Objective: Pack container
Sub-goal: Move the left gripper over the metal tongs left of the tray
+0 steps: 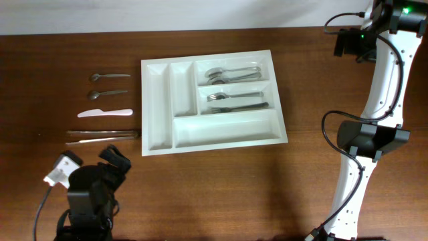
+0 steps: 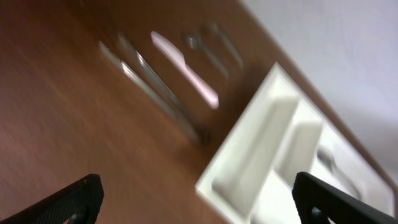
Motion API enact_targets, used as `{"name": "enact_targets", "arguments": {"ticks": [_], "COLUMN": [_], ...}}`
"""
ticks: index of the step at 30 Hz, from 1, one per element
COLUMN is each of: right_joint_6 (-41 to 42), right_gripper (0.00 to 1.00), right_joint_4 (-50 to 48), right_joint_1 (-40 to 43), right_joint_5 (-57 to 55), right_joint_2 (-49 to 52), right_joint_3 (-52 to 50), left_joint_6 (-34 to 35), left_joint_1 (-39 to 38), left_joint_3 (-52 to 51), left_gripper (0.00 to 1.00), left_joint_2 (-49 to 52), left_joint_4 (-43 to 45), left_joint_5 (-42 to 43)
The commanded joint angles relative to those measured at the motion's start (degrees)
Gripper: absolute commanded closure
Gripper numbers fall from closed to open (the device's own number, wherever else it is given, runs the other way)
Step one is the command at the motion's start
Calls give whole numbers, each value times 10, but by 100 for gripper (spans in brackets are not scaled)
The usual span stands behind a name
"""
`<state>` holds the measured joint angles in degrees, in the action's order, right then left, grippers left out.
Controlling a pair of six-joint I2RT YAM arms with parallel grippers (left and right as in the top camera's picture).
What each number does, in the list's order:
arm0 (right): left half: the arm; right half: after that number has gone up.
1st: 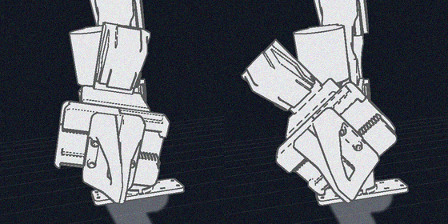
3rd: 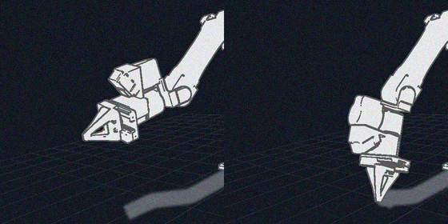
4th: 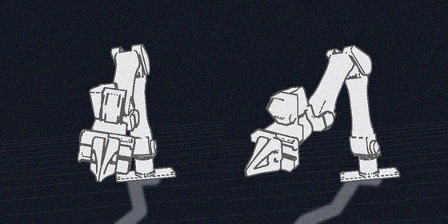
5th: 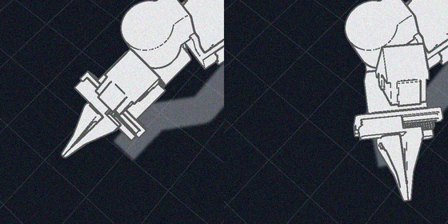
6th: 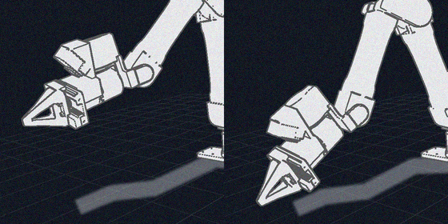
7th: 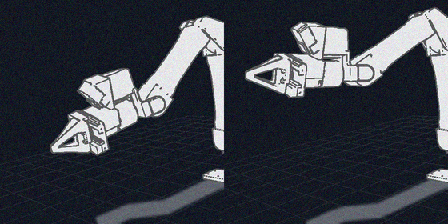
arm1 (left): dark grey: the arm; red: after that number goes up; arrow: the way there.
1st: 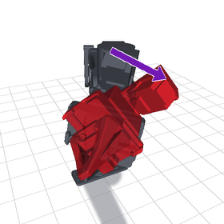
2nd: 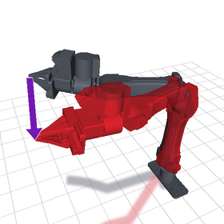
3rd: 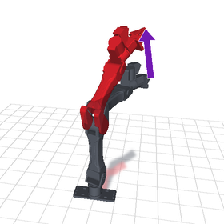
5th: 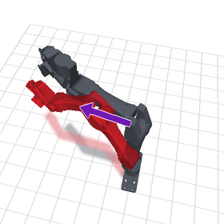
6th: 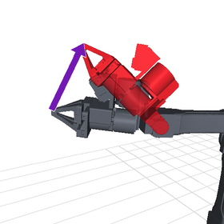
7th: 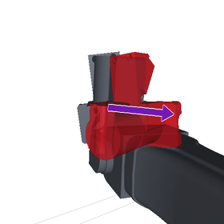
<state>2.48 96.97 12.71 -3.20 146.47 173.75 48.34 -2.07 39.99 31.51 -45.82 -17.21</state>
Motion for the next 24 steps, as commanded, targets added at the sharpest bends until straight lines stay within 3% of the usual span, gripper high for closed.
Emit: {"name": "enact_targets", "arguments": {"ticks": [1, 9, 12, 16, 21, 24], "right_joint_6": [-5, -6, -5, -5, -6, -6], "right_gripper": [1, 1, 1, 1, 1, 1], "right_joint_4": [3, 3, 3, 3, 3, 3], "right_joint_1": [1, 1, 1, 1, 1, 1], "right_joint_5": [-5, -5, -5, -5, -5, -5], "right_joint_2": [-6, -6, -6, -6, -6, -6], "right_joint_3": [-2, -2, -2, -2, -2, -2], "left_joint_6": [16, 11, 12, 11, 12, 81], "left_joint_1": [0, 0, 0, 0, 0, 18], "left_joint_3": [8, 13, 28, 102, 268, 359], "left_gripper": [1, 1, 1, 1, 1, 1], "left_joint_2": [0, 6, 63, 181, 354, 433], "left_joint_4": [-26, 121, 158, 136, 50, -37], "left_joint_5": [91, 62, 10, -32, -90, -109]}}
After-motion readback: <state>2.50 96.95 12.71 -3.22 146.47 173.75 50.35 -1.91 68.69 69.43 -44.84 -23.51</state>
